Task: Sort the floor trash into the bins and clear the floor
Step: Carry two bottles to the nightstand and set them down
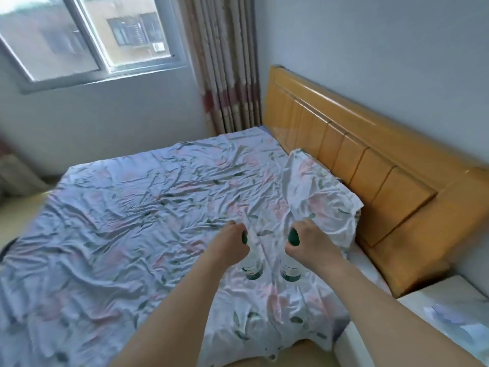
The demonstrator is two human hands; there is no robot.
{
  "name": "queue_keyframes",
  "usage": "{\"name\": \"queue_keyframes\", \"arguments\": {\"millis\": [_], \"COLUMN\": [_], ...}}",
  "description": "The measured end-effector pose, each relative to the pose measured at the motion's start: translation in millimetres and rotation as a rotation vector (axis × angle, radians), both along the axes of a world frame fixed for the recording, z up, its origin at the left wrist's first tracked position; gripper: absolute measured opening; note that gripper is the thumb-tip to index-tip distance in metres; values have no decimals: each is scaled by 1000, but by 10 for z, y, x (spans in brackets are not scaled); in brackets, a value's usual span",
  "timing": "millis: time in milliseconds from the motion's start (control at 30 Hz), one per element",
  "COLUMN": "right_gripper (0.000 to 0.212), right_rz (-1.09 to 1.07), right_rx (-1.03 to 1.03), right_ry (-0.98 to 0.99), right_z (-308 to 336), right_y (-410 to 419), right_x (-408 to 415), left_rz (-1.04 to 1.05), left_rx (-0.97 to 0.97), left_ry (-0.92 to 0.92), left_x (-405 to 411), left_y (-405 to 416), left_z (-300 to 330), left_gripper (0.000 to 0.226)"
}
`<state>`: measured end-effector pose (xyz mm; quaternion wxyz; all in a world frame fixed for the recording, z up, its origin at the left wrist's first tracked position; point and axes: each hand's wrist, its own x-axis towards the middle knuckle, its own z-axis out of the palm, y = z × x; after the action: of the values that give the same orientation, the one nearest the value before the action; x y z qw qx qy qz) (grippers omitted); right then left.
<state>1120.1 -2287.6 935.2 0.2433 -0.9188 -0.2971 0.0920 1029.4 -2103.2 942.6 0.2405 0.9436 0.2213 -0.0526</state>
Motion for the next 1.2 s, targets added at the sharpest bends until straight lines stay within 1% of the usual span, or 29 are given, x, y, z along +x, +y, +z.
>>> {"name": "queue_keyframes", "arguments": {"millis": [200,400,500,633,800,867,967,1033,1200], "right_gripper": [17,15,16,17,13,15,20,23,27], "right_rz": [271,453,519,592,686,734,794,841,900], "right_rx": [1,37,55,56,106,102,101,119,133], "right_ry": [-7,8,37,17,11,12,12,8,-10], "right_z": [269,407,419,484,467,382,289,234,360], "right_y": [1650,3161,3730,4377,5267,5737,6402,6923,8169], "right_x": [-1255,-2726,-3331,-3969,-4695,-5047,-5541,-5875,-6566], "left_rz": [200,344,408,488,565,596,643,702,772], "left_rx": [80,168,190,210,178,190,222,232,246], "left_ry": [-71,-102,-110,-116,-112,-95,-54,-59,-8], "left_x": [-1764,-3467,-4195,-4960,-5763,-6132,-6620,-6969,-7806], "left_y": [1486,2770,3274,3790,4413,4774,5362,5822,6828], "left_z": [236,510,606,667,590,538,485,445,596], "left_gripper": [24,23,23,20,28,26,31,31,30]}}
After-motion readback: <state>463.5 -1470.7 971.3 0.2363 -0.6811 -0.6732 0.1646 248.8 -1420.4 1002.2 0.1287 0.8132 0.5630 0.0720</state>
